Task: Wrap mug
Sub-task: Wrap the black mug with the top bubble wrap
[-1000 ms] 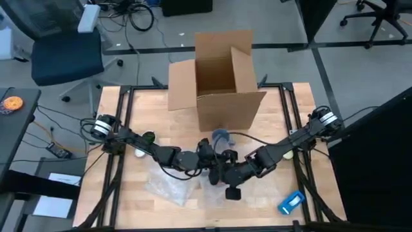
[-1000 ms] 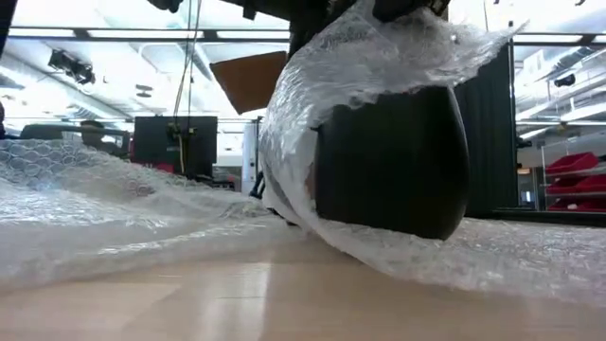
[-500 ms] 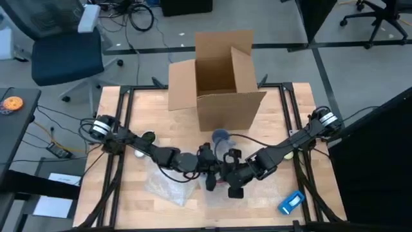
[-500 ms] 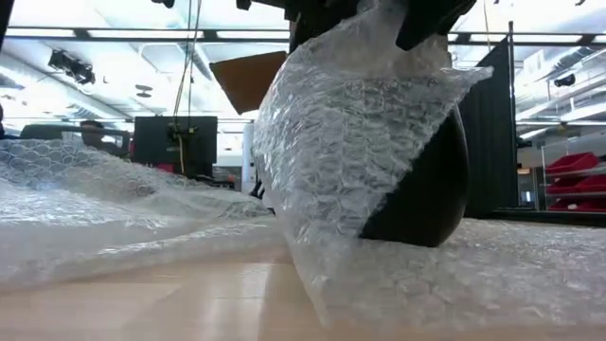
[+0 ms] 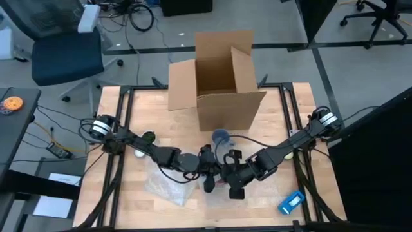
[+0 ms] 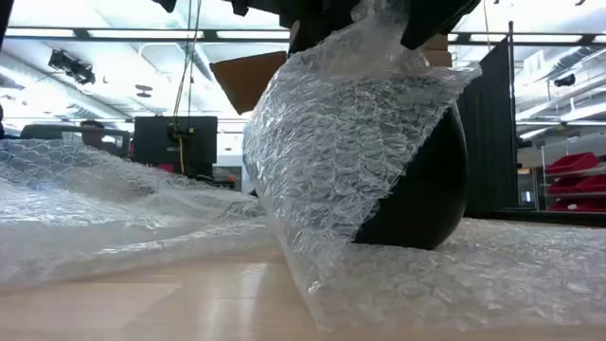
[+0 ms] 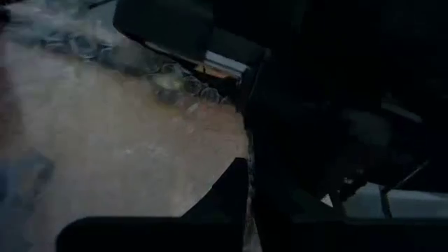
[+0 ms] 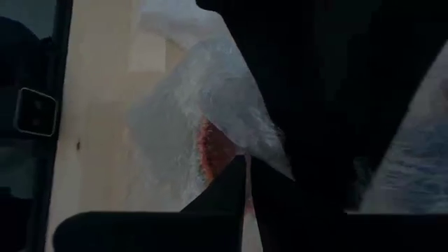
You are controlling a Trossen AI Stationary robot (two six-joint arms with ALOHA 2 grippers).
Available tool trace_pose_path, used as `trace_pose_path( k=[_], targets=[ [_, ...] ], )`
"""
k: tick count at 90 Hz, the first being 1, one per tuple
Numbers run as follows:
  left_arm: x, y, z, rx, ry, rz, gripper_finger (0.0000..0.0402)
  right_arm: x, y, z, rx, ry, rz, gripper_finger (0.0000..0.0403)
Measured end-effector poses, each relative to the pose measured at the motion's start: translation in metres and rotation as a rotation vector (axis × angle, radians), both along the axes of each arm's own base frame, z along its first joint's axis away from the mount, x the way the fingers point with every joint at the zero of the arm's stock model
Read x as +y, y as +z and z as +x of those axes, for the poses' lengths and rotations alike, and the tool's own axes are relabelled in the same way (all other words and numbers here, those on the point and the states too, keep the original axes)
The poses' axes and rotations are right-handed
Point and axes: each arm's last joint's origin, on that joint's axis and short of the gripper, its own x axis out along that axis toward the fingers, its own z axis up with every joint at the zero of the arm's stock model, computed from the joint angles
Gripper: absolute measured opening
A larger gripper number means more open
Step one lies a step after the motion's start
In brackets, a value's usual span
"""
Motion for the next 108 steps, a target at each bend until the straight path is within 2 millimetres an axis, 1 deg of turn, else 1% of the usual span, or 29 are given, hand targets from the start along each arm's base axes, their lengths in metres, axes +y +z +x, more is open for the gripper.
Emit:
trace_pose_path(
  k=[15, 26, 42, 80, 108],
  targets=[
    [-0.003, -0.001, -0.001, 0.006, -0.036, -0.006, 0.0, 0.0, -0.003, -0.006, 0.039, -0.068, 0.005, 0.0],
    [-0.006, -0.001, -0.002, 0.004, -0.043, 0.001, 0.0, 0.0, -0.002, -0.006, 0.036, -0.154, 0.069, 0.0],
    [-0.009, 0.0, -0.003, -0.013, -0.042, 0.02, 0.0, 0.0, -0.003, -0.008, 0.061, -0.177, 0.091, 0.0],
    [-0.017, -0.002, -0.006, 0.005, -0.078, 0.05, 0.0, -0.006, -0.004, -0.011, 0.044, -0.229, -0.031, 0.0],
    [-0.018, -0.002, -0.007, 0.007, -0.115, 0.068, 0.0, -0.008, -0.003, -0.008, 0.02, -0.207, -0.084, 0.0]
  ],
)
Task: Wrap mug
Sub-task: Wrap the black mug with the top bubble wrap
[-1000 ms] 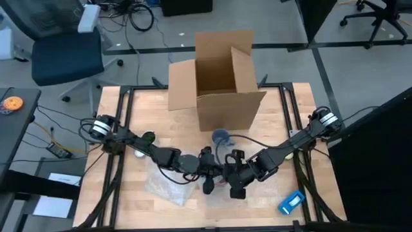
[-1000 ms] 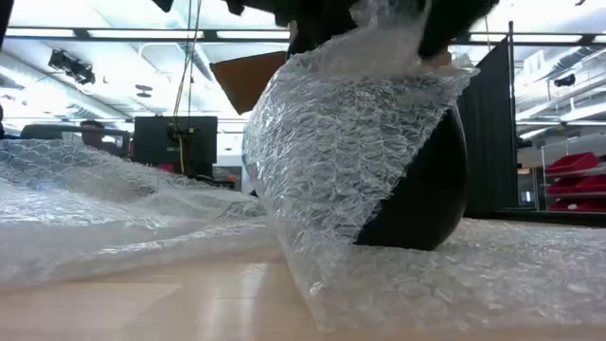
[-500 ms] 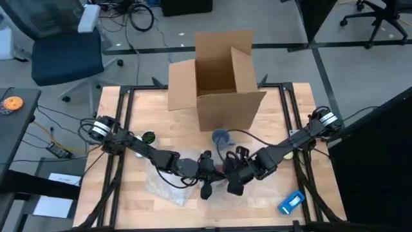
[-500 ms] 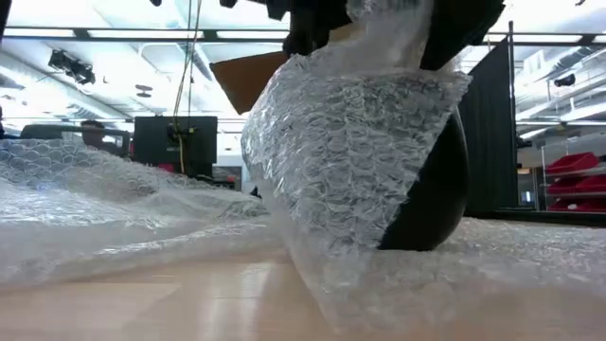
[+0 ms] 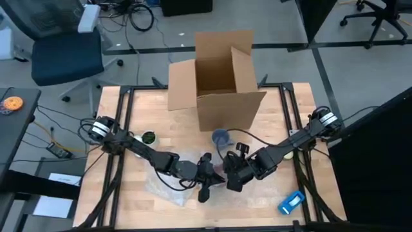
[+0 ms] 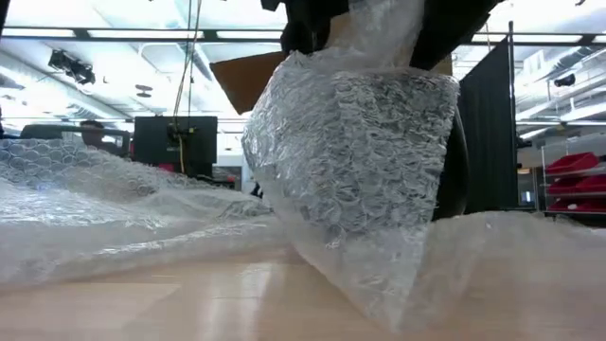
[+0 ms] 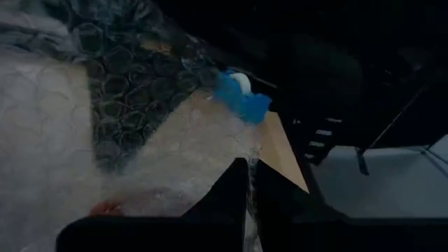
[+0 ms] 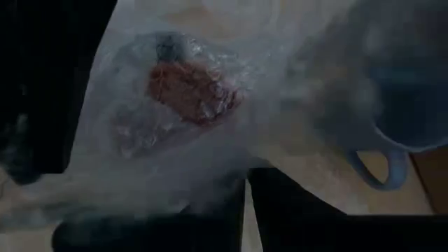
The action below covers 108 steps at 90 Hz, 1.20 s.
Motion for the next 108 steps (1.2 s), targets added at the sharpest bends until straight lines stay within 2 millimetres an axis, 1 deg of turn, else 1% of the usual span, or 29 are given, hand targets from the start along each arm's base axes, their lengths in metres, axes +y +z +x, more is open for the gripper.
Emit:
trace_pose_path(
  k=[7, 22, 27, 40, 49, 55, 65, 82, 91, 102, 108],
  targets=[
    [0.0, 0.0, 0.0, 0.0, -0.003, -0.001, 0.0, -0.001, -0.003, 0.003, -0.015, 0.008, -0.016, 0.0],
    [0.0, 0.0, 0.0, 0.004, -0.002, 0.001, 0.0, -0.007, -0.02, 0.009, -0.017, 0.032, -0.025, 0.0],
    [0.0, 0.0, 0.0, 0.005, -0.002, 0.001, 0.0, -0.009, -0.022, 0.011, -0.016, 0.036, -0.012, 0.0],
    [0.0, -0.001, 0.0, 0.014, -0.002, 0.005, 0.0, -0.009, -0.022, 0.012, -0.029, 0.052, 0.001, 0.0],
    [0.001, -0.002, 0.0, 0.02, -0.001, 0.008, 0.0, -0.005, -0.02, 0.016, -0.047, 0.104, 0.064, 0.0],
    [0.001, -0.003, 0.0, 0.026, 0.0, 0.01, 0.0, -0.005, -0.021, 0.018, -0.05, 0.117, 0.071, 0.0],
    [0.0, -0.01, 0.002, 0.044, 0.002, 0.01, 0.0, -0.009, -0.028, 0.021, -0.024, 0.12, 0.061, 0.0],
    [-0.002, -0.027, 0.006, 0.092, 0.011, -0.013, 0.0, -0.009, -0.032, 0.023, -0.034, 0.155, 0.143, 0.0],
    [0.0, -0.028, 0.007, 0.095, 0.015, -0.015, 0.0, -0.008, -0.031, 0.023, -0.015, 0.188, 0.205, 0.0],
    [0.001, -0.027, 0.008, 0.088, 0.019, -0.019, 0.0, -0.008, -0.03, 0.023, -0.006, 0.2, 0.229, 0.0],
    [0.002, -0.027, 0.008, 0.082, 0.02, -0.022, 0.0, -0.008, -0.026, 0.021, -0.014, 0.203, 0.242, 0.0]
  ],
)
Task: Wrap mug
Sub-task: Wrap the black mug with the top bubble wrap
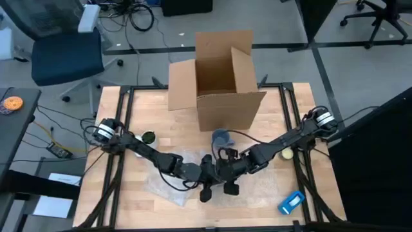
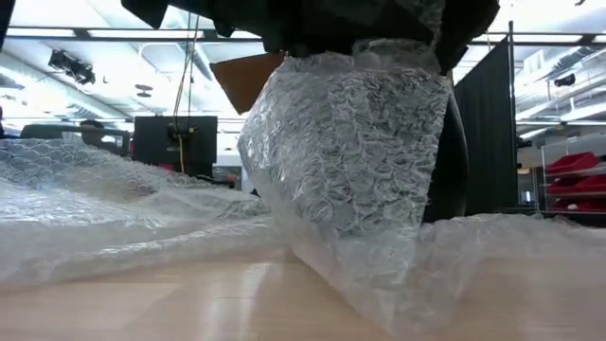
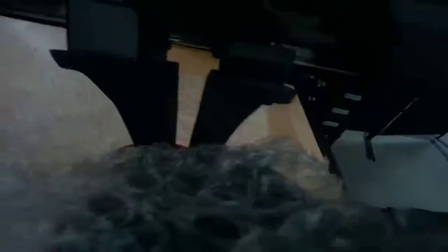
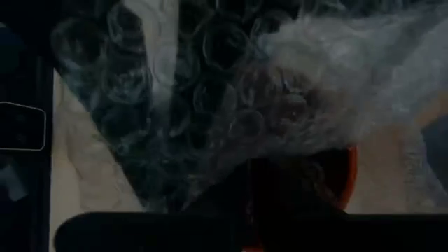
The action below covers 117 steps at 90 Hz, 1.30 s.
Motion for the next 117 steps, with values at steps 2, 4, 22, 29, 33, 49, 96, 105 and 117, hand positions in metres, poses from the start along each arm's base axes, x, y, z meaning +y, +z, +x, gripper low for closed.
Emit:
trace_pose_path(
  k=[2, 4, 22, 29, 33, 49, 96, 105, 117],
  targets=[
    [0.0, 0.0, 0.0, 0.0, 0.0, 0.0, 0.0, 0.0, 0.002, -0.001, -0.005, 0.002, 0.003, 0.0],
    [0.0, 0.0, 0.0, 0.001, 0.0, 0.001, 0.0, 0.001, 0.005, -0.003, -0.011, 0.005, 0.006, 0.0],
    [0.004, -0.001, 0.001, 0.01, 0.009, 0.003, 0.0, 0.003, 0.038, -0.022, -0.14, -0.024, -0.042, 0.0],
    [0.004, -0.002, 0.001, 0.016, 0.012, 0.004, 0.0, 0.006, 0.051, -0.03, -0.212, -0.052, -0.084, 0.0],
    [0.004, -0.002, 0.001, 0.019, 0.011, 0.005, 0.0, 0.009, 0.057, -0.033, -0.262, -0.063, -0.106, 0.0],
    [0.004, -0.002, 0.001, 0.018, 0.015, -0.006, 0.0, 0.028, 0.074, -0.033, -0.451, 0.052, -0.122, 0.0],
    [0.004, 0.0, 0.002, -0.002, 0.021, -0.02, 0.001, 0.029, 0.076, -0.03, -0.503, 0.027, -0.171, 0.0],
    [0.004, 0.0, 0.002, -0.002, 0.02, -0.021, 0.0035, 0.028, 0.076, -0.029, -0.501, 0.007, -0.164, 0.0],
    [0.004, 0.001, 0.002, -0.006, 0.02, -0.023, 0.0085, 0.027, 0.075, -0.029, -0.493, 0.002, -0.164, 0.0]
  ],
)
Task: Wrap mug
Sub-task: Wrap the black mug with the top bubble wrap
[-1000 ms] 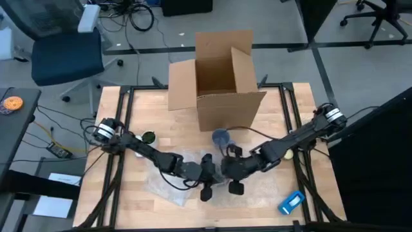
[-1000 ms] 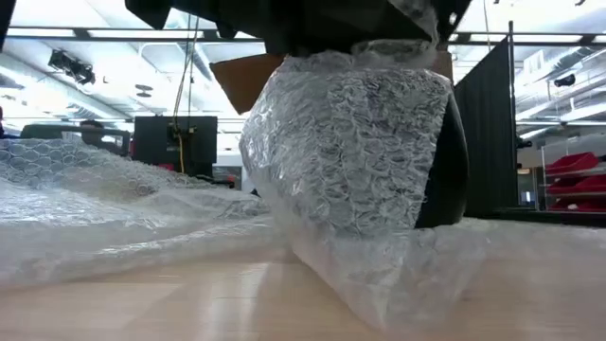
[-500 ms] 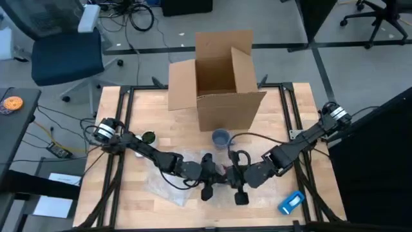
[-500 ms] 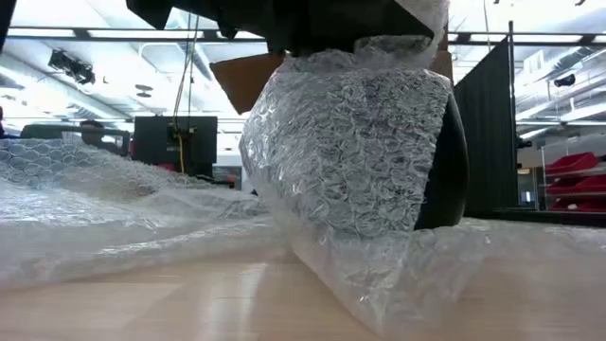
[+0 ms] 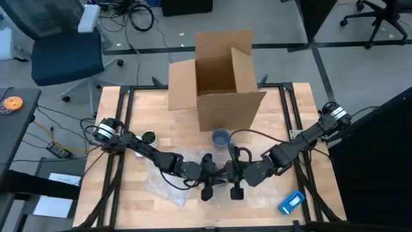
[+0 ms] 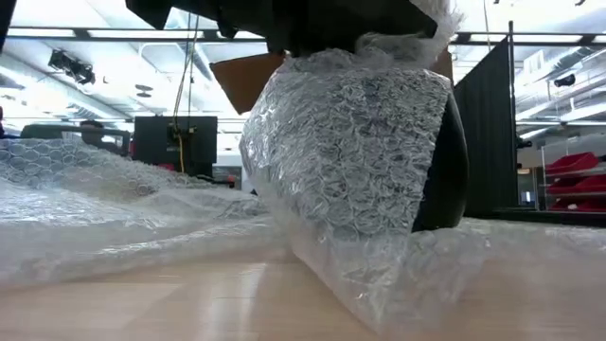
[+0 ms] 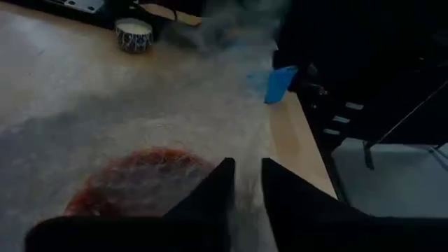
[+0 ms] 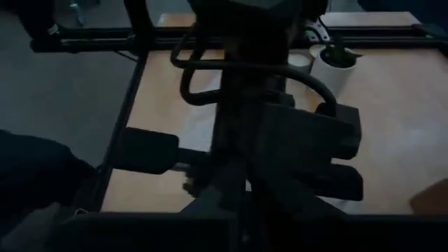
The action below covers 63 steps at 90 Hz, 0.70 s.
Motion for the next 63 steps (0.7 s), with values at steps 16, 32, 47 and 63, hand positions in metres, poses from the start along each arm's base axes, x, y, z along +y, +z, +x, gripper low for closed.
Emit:
trace_pose_path(
  k=[16, 32, 47, 63],
  targets=[
    [-0.004, 0.002, -0.001, -0.022, -0.015, 0.009, 0.0129, -0.003, -0.007, 0.0, 0.014, -0.019, 0.013, 0.0],
    [-0.014, 0.004, -0.004, -0.043, -0.053, 0.03, 0.0138, -0.015, -0.029, 0.002, 0.072, -0.081, 0.026, 0.0],
    [-0.02, 0.002, -0.008, -0.033, -0.072, 0.037, 0.0138, -0.024, -0.035, 0.004, 0.09, -0.129, 0.046, 0.0],
    [-0.023, 0.001, -0.01, -0.019, -0.083, 0.046, 0.0138, -0.032, -0.041, 0.002, 0.144, -0.218, 0.047, 0.0]
  ],
)
